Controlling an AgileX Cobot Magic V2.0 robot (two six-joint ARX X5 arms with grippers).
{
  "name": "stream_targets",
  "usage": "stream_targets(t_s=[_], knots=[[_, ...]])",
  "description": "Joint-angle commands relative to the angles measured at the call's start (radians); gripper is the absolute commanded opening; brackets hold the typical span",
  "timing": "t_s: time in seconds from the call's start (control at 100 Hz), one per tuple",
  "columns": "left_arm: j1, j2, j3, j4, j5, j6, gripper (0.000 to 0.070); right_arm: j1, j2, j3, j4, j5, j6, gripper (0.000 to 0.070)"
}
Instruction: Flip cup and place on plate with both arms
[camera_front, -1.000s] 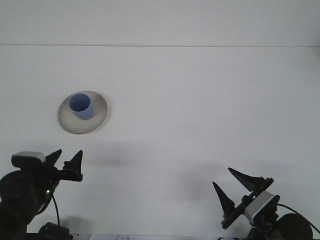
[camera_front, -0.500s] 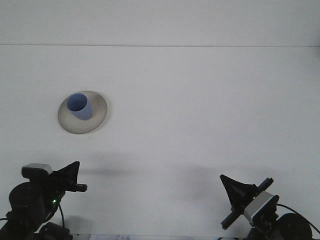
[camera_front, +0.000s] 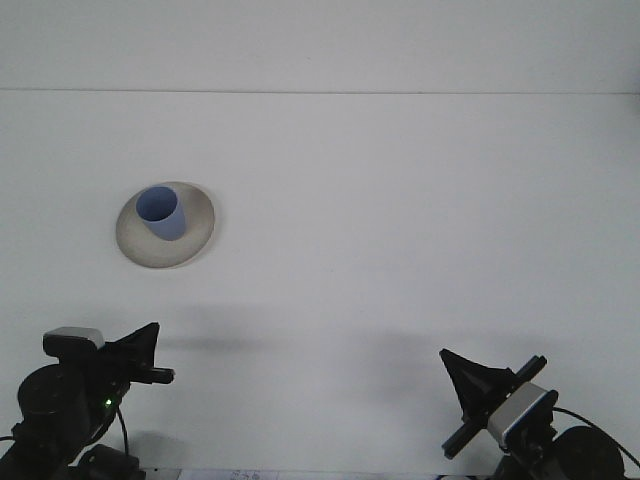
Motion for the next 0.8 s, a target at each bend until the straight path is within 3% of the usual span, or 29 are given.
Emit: stream_targets(t_s=[0.0,0.04,0.11,0.2,0.3,0.41,0.79], knots=[[0.000,-0.003,0.011,0.012,0.002,-0.002,0.0015,0.010,0.003,0.001,0.016,-0.002,-0.004,0.0006],[0.009,-0.015,0.010,0.009,0.002,0.026,0.0015,0.010,0.003,0.001,0.016,-0.002,-0.004,0.0006],[0.040,-0.046,-0.032,0.081,-0.004,0.150,0.0015,0.010,0.003,0.002,0.016,-0.002,-0.004,0.0006],[0.102,-0.134,-0.178,0.280,-0.027,0.261,0.0015,0.010,0.003,0.002,0.016,-0.002,-0.004,0.0006],[0.173,-0.249,-0.384,0.517,-0.113,0.339,0.0015,0.010,0.003,0.001,0.016,-0.002,-0.004,0.0006],[0.236,-0.347,-0.559,0.643,-0.193,0.348,0.0015,0.010,0.003,0.001,0.016,-0.002,-0.004,0.0006],[0.279,-0.361,-0.686,0.648,-0.191,0.335,0.0015,0.010,0.003,0.002,0.017,-0.002,-0.004,0.0006]])
